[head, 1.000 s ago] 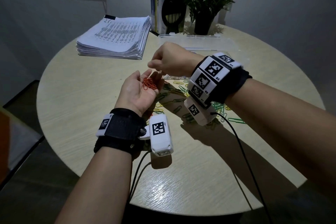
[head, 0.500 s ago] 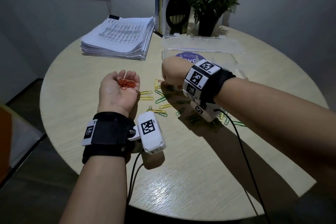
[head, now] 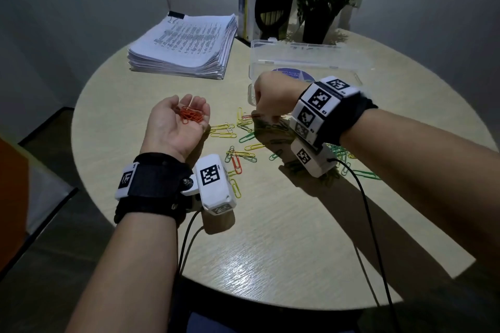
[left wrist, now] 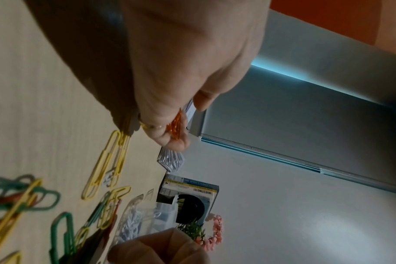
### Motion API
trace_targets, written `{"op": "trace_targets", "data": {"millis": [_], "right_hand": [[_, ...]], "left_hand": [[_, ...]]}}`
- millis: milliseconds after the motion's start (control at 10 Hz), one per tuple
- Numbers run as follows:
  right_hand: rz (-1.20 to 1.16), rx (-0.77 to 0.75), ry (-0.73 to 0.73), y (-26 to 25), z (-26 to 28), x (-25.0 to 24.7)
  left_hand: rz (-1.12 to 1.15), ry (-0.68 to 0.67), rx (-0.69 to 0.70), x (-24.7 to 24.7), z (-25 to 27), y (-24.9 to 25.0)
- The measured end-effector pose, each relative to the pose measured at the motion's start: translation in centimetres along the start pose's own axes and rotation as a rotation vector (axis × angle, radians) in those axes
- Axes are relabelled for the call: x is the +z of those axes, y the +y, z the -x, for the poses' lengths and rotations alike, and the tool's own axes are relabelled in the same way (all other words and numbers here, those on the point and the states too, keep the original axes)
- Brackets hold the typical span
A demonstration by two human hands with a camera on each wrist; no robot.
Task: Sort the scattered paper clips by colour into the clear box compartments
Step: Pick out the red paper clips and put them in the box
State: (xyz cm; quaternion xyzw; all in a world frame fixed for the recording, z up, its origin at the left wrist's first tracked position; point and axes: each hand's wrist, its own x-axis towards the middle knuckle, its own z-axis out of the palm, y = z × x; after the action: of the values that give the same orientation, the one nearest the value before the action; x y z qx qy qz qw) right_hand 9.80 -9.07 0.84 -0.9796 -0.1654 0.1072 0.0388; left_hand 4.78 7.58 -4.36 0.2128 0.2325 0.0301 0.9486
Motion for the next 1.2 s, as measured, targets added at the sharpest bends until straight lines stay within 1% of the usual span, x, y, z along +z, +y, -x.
{"op": "trace_targets", "data": {"millis": [100, 300, 400, 500, 700, 800, 900, 1000, 1100, 1200], "right_hand": [[-0.019, -0.009, 0.014, 0.3, 0.0, 0.4], [0.038, -0.106, 0.001, 0.0, -0.5, 1.1], [0.092, -0.084, -0.022, -0.6, -0.9, 1.2], [0.085, -0.048, -0.015, -0.7, -0.9, 1.3], [-0.058, -0.005, 0.052, -1.2, -0.6, 0.5], [-0.082, -0.076, 0.042, -2.2, 0.9, -0.3], [-0.143, -0.120, -0.079, -3.0, 3.2, -0.3], [-0.186, -0.148, -0.237, -3.7, 4.8, 0.4], [-0.089, -0.128, -0.243, -4.3, 5.2, 1.4], [-0.020, -0.100, -0.181, -4.8, 5.2, 1.8]], "left_hand": [[0.005, -0.004, -0.013, 0.0, 0.1, 0.0], [0.020, -0.007, -0.026, -0.1, 0.1, -0.2], [0.025, -0.012, -0.031, -0.1, 0.0, -0.2], [0.023, -0.017, -0.038, 0.0, 0.1, -0.3], [0.037, -0.018, -0.039, -0.1, 0.0, -0.3], [0.043, -0.016, -0.042, -0.2, 0.0, -0.2], [0.046, -0.012, -0.042, -0.3, 0.1, -0.2], [0.059, -0.010, -0.032, -0.3, 0.2, -0.2], [0.056, -0.008, -0.032, -0.2, 0.3, -0.2], [0.054, -0.012, -0.037, -0.3, 0.2, -0.2]]}}
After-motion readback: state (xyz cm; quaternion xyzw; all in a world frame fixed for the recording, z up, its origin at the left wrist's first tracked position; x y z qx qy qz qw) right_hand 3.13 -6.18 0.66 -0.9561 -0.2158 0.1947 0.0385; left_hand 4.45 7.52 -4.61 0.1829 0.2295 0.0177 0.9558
